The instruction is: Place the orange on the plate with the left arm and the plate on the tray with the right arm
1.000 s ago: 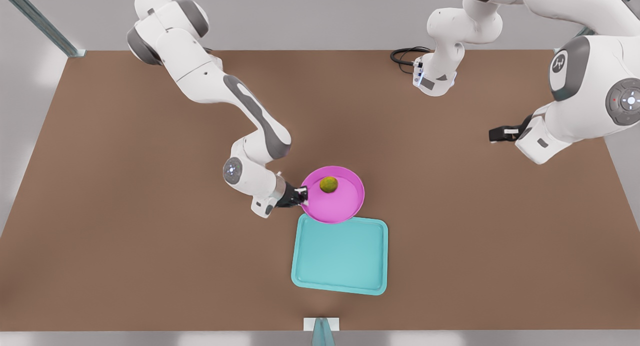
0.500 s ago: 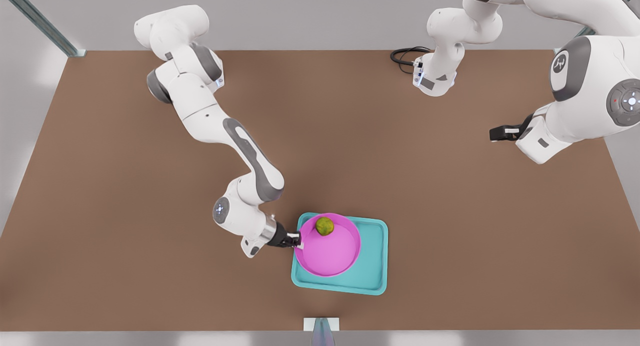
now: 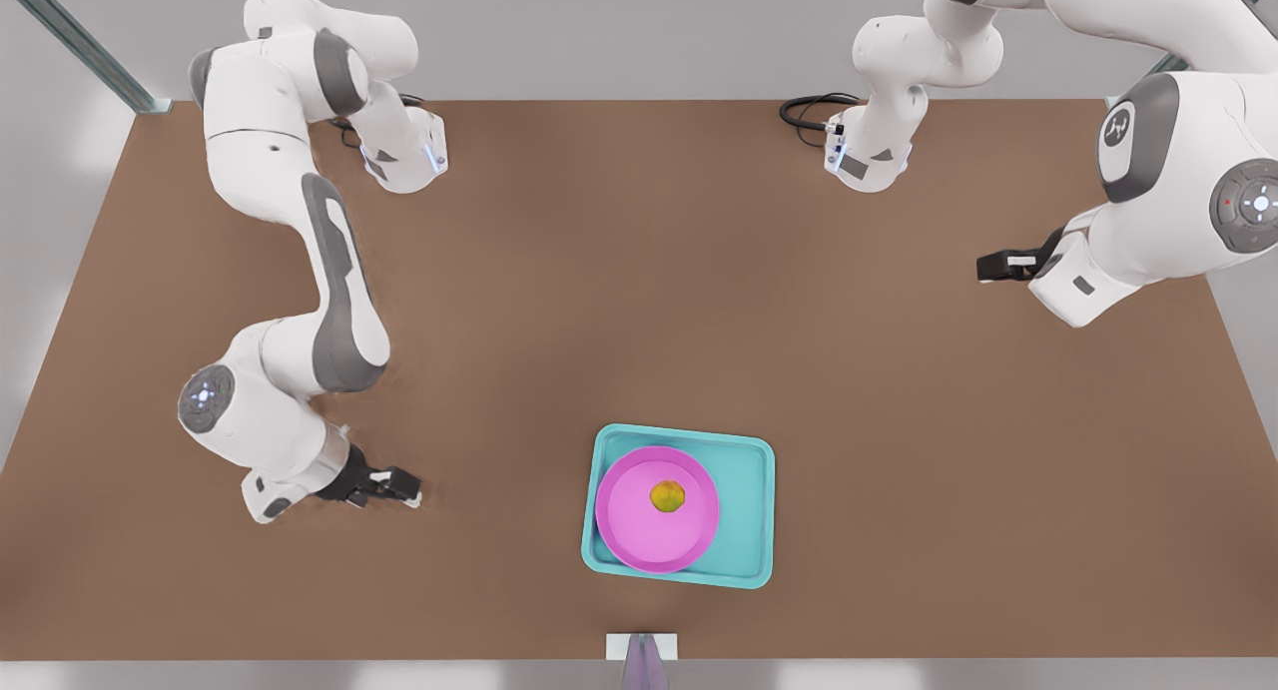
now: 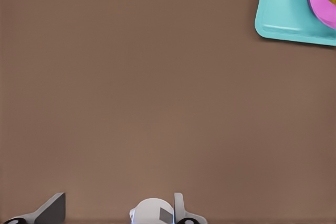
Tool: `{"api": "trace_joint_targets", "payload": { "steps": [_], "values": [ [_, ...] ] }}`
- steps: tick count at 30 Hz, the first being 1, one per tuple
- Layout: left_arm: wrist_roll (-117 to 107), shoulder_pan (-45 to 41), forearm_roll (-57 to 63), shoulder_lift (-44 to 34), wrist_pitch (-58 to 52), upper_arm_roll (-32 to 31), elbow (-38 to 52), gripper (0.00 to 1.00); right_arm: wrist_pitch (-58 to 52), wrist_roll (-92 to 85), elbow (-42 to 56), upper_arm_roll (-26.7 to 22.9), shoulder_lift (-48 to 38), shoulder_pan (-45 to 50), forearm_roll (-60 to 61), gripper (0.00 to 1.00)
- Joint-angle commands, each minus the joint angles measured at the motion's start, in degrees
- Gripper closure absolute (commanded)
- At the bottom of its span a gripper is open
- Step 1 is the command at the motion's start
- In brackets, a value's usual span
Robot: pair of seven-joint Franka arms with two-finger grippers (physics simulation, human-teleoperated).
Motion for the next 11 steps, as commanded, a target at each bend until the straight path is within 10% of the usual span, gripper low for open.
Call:
{"api": "trace_joint_targets", "payload": {
  "steps": [1, 5, 11],
  "values": [
    [0.0, 0.0, 0.1, -0.1, -0.5, -0.1, 0.0, 0.0, -33.6, -15.9, -1.3, -1.1, -8.3, -3.1, -17.8, 0.0],
    [0.1, 0.0, 0.1, -0.1, -0.5, -0.1, 0.0, 0.0, -36.1, -15.4, -7.1, -1.1, -26.8, -4.2, -18.7, 0.0],
    [0.1, 0.0, 0.1, -0.2, -0.5, -0.3, 0.0, 0.0, -36.1, -15.3, -8.2, -1.0, -28.3, -4.7, -18.7, 0.0]
  ]
}}
